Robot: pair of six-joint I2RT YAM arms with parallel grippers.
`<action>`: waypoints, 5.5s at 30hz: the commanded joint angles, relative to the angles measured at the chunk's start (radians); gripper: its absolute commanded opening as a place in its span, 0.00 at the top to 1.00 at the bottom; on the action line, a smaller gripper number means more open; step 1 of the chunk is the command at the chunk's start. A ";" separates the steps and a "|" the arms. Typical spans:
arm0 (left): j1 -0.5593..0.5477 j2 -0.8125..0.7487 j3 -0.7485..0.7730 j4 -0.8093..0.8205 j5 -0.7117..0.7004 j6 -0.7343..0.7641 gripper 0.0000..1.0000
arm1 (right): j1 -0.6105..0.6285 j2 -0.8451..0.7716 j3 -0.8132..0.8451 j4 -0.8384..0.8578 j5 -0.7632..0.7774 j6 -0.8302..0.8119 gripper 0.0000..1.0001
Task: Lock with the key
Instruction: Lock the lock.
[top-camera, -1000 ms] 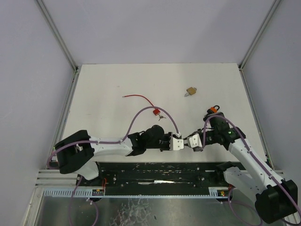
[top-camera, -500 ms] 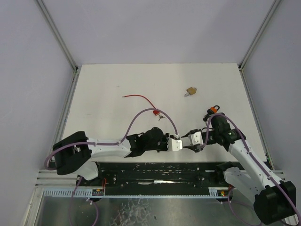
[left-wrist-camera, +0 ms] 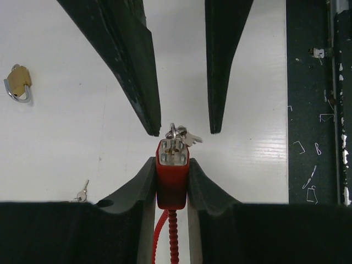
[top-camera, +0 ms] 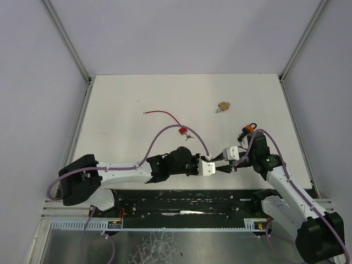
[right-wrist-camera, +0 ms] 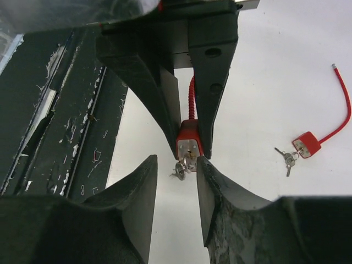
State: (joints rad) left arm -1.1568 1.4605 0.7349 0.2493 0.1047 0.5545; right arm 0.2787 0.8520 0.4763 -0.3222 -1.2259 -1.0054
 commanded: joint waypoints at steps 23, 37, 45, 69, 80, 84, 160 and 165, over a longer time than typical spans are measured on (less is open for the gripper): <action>-0.006 0.028 0.091 -0.023 0.029 -0.060 1.00 | -0.004 -0.003 -0.046 0.127 0.037 0.015 0.74; -0.004 0.025 0.095 -0.031 0.054 -0.062 1.00 | -0.003 -0.003 -0.044 0.092 0.056 -0.066 0.77; -0.005 0.038 0.102 -0.034 0.073 -0.064 1.00 | -0.001 -0.007 -0.039 0.048 -0.003 -0.116 0.83; -0.003 0.045 0.102 -0.018 0.110 -0.070 0.86 | 0.005 0.021 0.021 -0.138 -0.024 -0.316 1.00; 0.052 -0.074 -0.083 0.264 0.148 -0.157 0.33 | 0.006 0.080 0.123 -0.139 0.029 -0.045 1.00; 0.071 -0.152 -0.201 0.449 0.140 -0.254 0.22 | 0.005 0.089 0.146 -0.132 0.063 0.045 1.00; 0.150 0.083 -0.017 0.173 0.235 -0.156 1.00 | -0.011 0.050 0.161 -0.303 0.019 -0.259 1.00; 0.120 0.065 -0.012 0.132 0.154 -0.111 1.00 | -0.012 0.054 0.164 -0.292 0.064 -0.260 1.00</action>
State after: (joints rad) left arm -1.0313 1.5276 0.7105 0.4534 0.4110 0.3637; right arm 0.2672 0.9222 0.6071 -0.6106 -1.1332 -1.3098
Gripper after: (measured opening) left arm 0.197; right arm 0.022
